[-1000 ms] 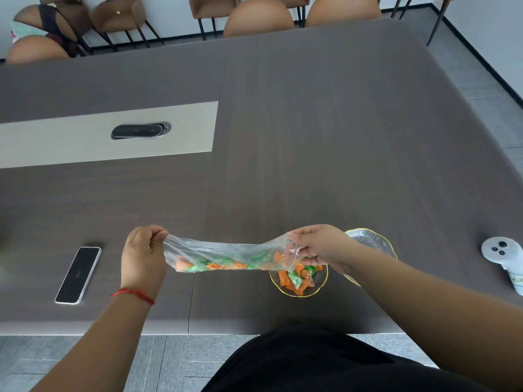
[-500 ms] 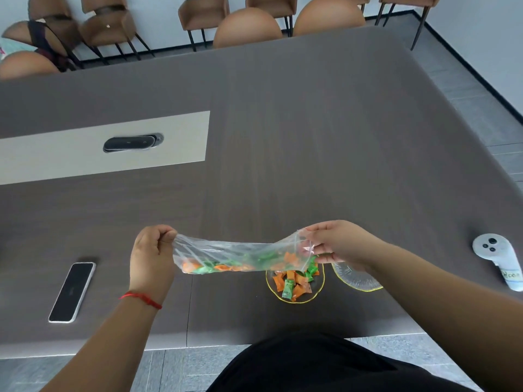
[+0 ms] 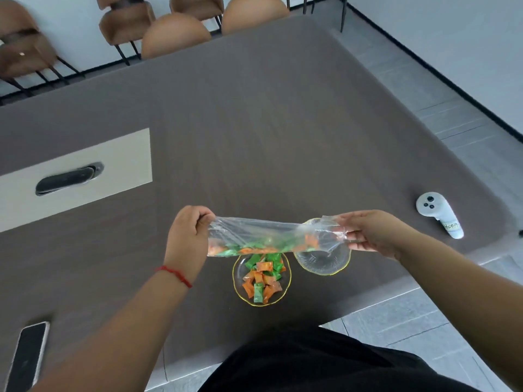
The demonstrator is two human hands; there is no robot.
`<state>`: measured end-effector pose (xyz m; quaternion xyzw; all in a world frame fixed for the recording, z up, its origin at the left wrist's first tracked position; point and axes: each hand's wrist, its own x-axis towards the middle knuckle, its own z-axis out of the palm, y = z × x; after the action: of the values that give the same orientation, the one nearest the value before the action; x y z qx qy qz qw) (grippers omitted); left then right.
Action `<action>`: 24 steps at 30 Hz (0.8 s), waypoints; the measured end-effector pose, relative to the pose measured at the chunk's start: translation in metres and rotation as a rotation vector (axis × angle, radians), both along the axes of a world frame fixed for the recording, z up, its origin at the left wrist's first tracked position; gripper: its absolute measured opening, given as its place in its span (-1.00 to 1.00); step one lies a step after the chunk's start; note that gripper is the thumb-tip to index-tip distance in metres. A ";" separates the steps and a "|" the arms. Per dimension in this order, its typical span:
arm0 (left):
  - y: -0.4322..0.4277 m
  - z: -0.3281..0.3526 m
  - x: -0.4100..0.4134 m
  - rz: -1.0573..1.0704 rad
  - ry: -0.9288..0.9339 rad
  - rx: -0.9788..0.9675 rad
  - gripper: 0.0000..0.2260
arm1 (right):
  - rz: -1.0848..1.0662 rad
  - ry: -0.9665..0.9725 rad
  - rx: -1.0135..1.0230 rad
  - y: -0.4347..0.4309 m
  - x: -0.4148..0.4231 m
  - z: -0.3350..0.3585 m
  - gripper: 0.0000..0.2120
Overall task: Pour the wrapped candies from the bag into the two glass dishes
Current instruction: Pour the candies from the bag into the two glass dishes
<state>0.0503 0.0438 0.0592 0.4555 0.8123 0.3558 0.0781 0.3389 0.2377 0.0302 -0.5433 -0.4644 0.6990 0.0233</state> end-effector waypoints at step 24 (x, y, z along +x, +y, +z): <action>0.114 0.055 0.048 -0.376 0.198 -0.170 -0.87 | -0.353 0.051 -0.202 -0.004 0.047 -0.050 -0.76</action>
<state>0.0983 0.1576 0.1146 0.6234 0.7438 0.2187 0.1012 0.3859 0.2335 -0.0201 -0.5980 -0.2887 0.7407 0.1023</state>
